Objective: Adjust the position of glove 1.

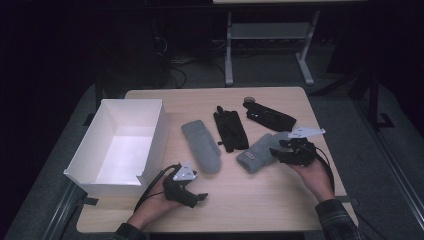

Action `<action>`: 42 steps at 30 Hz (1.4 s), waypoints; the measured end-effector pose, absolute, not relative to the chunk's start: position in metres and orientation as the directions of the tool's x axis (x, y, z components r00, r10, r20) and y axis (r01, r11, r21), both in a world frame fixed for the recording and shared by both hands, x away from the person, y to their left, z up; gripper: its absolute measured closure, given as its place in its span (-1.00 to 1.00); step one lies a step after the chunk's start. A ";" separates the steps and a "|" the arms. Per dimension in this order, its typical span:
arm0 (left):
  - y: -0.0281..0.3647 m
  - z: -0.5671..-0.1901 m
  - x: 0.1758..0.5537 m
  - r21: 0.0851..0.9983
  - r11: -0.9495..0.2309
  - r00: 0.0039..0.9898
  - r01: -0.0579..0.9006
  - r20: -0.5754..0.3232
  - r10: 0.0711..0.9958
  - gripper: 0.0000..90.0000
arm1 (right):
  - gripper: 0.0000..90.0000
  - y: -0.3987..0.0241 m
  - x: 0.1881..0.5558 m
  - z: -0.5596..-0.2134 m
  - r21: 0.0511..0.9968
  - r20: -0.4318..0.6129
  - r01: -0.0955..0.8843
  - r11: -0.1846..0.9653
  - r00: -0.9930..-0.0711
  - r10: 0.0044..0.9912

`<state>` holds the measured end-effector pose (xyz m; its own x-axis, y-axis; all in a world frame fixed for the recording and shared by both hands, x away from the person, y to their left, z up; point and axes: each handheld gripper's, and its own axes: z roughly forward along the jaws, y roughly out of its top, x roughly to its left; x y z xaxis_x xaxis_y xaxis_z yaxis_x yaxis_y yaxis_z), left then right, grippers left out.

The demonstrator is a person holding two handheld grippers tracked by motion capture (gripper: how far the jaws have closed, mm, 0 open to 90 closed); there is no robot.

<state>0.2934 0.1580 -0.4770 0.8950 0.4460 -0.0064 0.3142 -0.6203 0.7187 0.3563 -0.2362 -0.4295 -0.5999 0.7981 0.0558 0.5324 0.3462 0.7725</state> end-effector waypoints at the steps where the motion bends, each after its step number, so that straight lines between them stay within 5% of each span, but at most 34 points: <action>1: 0.158 -0.477 0.293 0.718 -0.620 0.894 0.316 -0.008 0.447 -0.73 | 0.01 -0.235 0.361 -0.430 0.771 0.053 0.532 0.349 -0.600 0.798; 12: 0.158 -0.477 0.294 0.718 -0.620 0.895 0.315 -0.007 0.447 -0.73 | 0.02 -0.227 0.390 -0.453 0.729 0.062 0.569 0.381 -0.609 0.791; 27: 0.158 -0.477 0.294 0.717 -0.622 0.895 0.314 -0.005 0.446 -0.73 | 0.90 -0.231 0.394 -0.467 0.697 0.131 0.616 0.366 -0.612 0.780; 42: 0.158 -0.477 0.294 0.718 -0.623 0.896 0.311 -0.001 0.445 -0.72 | 0.94 -0.236 0.381 -0.443 0.754 0.200 0.587 0.296 -0.633 0.748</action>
